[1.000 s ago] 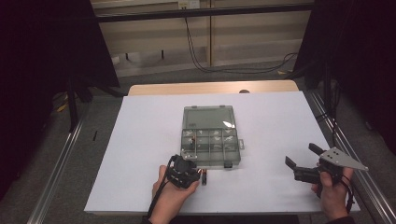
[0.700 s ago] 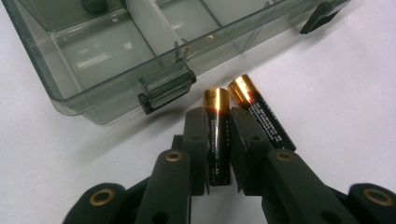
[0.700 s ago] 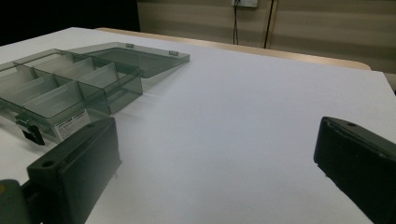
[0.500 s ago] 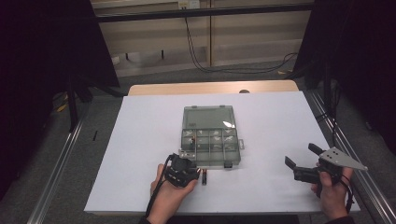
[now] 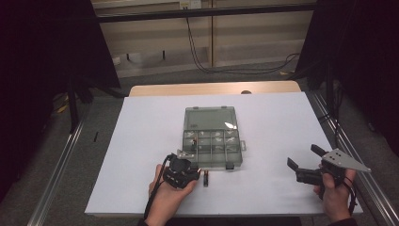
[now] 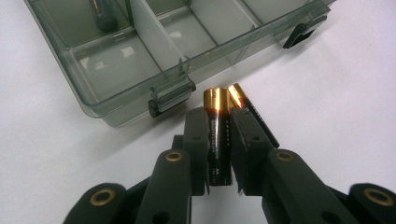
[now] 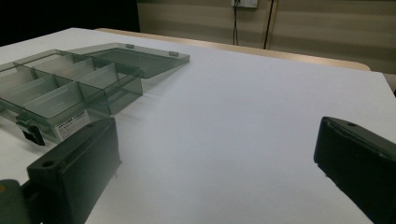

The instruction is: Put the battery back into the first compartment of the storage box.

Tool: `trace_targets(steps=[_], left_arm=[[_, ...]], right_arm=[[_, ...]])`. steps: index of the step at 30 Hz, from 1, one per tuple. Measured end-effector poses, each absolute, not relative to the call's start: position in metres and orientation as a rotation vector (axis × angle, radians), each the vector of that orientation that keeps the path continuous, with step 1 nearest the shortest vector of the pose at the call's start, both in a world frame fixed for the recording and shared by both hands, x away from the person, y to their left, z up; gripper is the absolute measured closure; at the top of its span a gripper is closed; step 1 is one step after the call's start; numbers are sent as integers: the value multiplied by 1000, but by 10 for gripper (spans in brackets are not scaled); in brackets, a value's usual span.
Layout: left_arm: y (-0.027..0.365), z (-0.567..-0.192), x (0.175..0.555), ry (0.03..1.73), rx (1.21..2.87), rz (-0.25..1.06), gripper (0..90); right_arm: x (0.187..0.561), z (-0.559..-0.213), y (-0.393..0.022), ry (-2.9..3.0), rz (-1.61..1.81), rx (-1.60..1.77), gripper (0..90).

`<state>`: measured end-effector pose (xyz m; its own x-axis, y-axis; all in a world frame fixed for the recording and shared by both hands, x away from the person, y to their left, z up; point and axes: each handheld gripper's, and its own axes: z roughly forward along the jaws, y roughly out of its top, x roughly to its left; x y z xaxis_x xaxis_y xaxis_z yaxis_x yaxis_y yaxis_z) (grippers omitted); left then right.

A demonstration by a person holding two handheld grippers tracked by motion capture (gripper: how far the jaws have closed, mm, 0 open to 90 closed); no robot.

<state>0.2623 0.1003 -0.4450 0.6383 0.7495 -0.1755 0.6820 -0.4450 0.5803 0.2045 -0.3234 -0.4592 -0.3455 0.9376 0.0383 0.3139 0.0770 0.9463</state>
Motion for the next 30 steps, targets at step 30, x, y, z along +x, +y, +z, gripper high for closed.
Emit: trace_targets(steps=[30], left_arm=[[110,-426,274,1115,2190,117,773]], right_arm=[[204,-458,-323,1732,1282,1228,0]])
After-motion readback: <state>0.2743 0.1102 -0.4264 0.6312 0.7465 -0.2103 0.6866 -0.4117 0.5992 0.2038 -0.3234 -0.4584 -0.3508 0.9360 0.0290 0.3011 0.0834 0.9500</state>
